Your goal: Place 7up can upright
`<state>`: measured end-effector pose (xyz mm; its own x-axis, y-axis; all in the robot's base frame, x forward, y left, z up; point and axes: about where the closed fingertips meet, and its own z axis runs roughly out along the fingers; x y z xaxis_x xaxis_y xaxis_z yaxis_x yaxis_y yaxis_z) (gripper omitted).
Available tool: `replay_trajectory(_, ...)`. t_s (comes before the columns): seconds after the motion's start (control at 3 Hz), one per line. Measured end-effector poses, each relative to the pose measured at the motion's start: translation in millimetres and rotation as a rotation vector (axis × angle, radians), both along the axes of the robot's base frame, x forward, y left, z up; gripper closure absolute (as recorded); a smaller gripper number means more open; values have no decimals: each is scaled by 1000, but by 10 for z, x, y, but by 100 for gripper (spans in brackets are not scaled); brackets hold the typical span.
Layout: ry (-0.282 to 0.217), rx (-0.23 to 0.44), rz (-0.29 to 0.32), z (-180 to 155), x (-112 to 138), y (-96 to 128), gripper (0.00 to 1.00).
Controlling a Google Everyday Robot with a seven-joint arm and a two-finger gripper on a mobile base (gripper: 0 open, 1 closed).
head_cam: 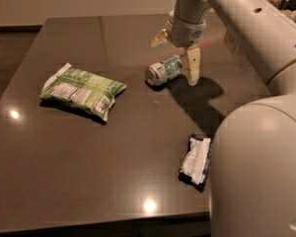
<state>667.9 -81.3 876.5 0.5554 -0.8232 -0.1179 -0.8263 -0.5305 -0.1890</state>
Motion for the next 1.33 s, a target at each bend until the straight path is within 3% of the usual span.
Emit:
replay_trajectory(0.33, -1, -46, 46, -141, 108, 23, 0)
replay_trajectory(0.67, -3, -93, 65, -216, 147, 15, 15)
replay_trajectory(1.0, -9, -143, 82, -235, 171, -20, 46)
replay_trajectory(1.33, -25, -171, 103, -190, 186, -47, 69)
